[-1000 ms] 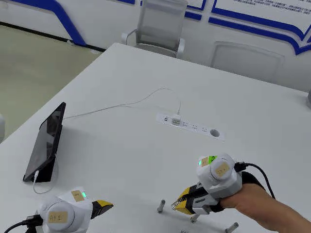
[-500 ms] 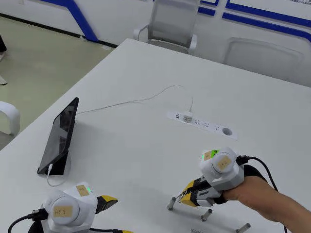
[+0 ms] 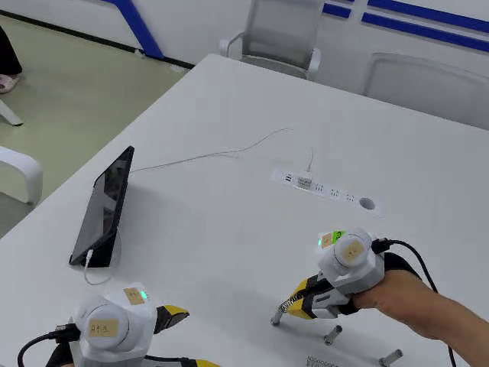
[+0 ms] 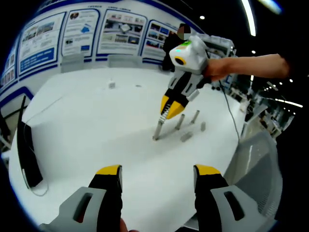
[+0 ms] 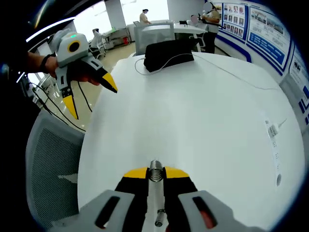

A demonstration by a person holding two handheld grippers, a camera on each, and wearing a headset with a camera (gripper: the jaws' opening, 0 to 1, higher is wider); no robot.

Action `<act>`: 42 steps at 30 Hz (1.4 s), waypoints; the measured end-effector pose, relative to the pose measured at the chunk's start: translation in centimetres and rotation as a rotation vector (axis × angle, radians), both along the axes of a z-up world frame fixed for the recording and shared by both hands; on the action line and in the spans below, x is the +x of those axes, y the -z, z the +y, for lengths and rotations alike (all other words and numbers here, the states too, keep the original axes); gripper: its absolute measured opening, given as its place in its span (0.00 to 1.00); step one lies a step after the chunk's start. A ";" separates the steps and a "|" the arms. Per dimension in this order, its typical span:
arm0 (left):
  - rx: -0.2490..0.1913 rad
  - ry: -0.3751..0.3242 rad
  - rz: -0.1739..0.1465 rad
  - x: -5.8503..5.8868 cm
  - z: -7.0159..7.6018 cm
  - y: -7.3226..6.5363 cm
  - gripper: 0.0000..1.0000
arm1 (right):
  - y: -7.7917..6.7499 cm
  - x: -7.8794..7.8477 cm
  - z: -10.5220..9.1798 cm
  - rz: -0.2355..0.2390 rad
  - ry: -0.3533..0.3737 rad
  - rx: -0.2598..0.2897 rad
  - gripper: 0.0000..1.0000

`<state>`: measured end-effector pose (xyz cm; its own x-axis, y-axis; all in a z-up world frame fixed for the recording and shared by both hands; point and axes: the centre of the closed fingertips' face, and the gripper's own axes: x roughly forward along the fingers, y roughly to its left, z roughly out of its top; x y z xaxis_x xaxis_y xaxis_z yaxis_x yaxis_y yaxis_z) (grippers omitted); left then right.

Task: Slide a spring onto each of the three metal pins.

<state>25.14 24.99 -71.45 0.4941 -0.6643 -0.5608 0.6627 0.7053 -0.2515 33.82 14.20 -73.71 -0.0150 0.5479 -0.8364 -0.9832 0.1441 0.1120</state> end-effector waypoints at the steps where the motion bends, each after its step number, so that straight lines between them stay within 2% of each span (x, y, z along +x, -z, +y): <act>1: -0.001 0.000 0.000 0.0 0.0 0.0 0.61 | 0.0 0.0 0.1 0.001 -0.002 0.000 0.13; 27: 0.003 -0.012 -0.002 0.2 0.3 0.0 0.60 | 1.9 -0.5 1.4 -0.027 -0.099 -0.061 0.13; 35: 0.000 -0.018 -0.003 0.3 0.2 -0.1 0.60 | 3.1 -0.8 1.2 -0.048 -0.134 -0.096 0.13; 42: -0.003 -0.023 0.000 0.3 0.1 0.0 0.60 | 3.8 -0.8 1.4 -0.046 -0.146 -0.108 0.13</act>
<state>25.48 25.11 -71.46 0.5096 -0.6543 -0.5588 0.6462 0.7198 -0.2535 33.05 15.60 -77.56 -0.0481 0.4497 -0.8919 -0.9983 0.0084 0.0580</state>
